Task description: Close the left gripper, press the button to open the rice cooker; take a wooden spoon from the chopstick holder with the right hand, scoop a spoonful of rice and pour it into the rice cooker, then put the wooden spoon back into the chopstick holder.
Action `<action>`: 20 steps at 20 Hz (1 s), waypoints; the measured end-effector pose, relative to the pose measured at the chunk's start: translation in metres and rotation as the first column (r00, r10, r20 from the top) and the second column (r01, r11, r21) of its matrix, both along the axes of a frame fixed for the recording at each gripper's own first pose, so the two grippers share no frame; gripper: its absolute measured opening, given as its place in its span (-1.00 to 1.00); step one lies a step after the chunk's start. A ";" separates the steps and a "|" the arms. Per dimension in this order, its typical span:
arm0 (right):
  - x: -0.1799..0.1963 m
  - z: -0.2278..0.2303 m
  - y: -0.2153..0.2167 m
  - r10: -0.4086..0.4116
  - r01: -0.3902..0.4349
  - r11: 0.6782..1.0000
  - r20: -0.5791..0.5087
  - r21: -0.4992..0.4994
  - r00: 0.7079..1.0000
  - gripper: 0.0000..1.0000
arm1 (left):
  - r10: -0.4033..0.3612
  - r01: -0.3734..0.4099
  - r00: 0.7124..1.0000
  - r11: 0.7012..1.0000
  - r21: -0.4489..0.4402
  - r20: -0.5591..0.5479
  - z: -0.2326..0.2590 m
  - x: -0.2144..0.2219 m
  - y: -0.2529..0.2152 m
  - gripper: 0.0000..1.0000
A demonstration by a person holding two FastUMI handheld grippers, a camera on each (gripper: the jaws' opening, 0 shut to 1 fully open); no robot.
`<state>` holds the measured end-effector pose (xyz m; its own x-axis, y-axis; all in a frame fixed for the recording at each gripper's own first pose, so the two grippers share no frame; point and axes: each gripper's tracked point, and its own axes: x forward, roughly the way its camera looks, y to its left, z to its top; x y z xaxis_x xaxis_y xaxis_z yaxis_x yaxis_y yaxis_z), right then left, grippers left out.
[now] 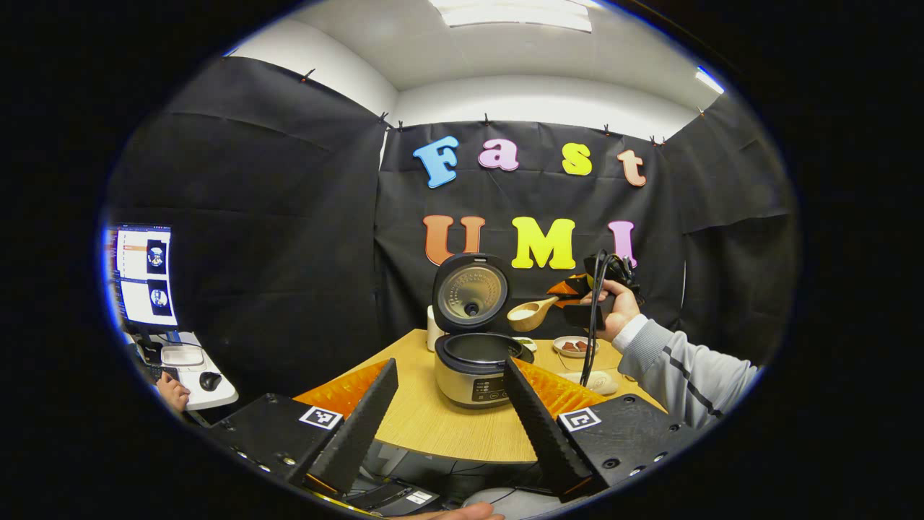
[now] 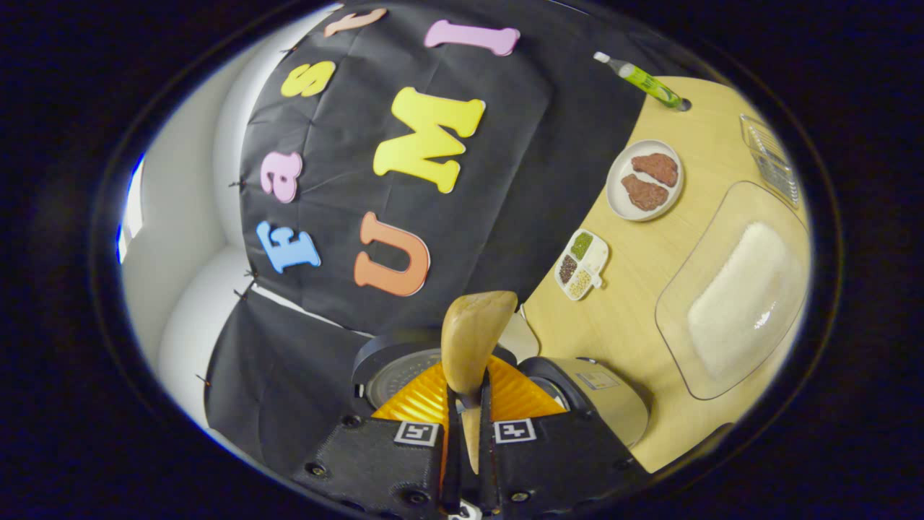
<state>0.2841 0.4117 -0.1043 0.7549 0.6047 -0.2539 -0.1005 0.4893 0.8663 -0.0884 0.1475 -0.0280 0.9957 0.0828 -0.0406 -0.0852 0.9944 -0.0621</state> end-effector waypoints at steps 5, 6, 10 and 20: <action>-0.005 0.023 0.043 0.027 0.004 0.973 0.133 -0.231 0.991 -0.70 | 0.016 -0.016 1.000 1.000 0.009 -0.011 -0.007 -0.008 0.013 0.87; -0.003 0.027 0.046 0.021 0.023 0.963 0.158 -0.268 0.987 -0.70 | 0.018 -0.018 1.000 1.000 0.004 -0.011 -0.007 -0.010 0.015 0.87; 0.001 0.032 0.058 0.021 0.069 0.918 0.222 -0.391 0.975 -0.71 | 0.014 -0.014 1.000 1.000 0.005 -0.009 -0.007 -0.013 0.016 0.88; -0.008 0.041 0.080 0.166 0.203 0.731 0.458 -0.651 0.873 -0.70 | 0.013 -0.013 0.999 1.000 -0.003 -0.042 -0.025 -0.009 0.021 0.87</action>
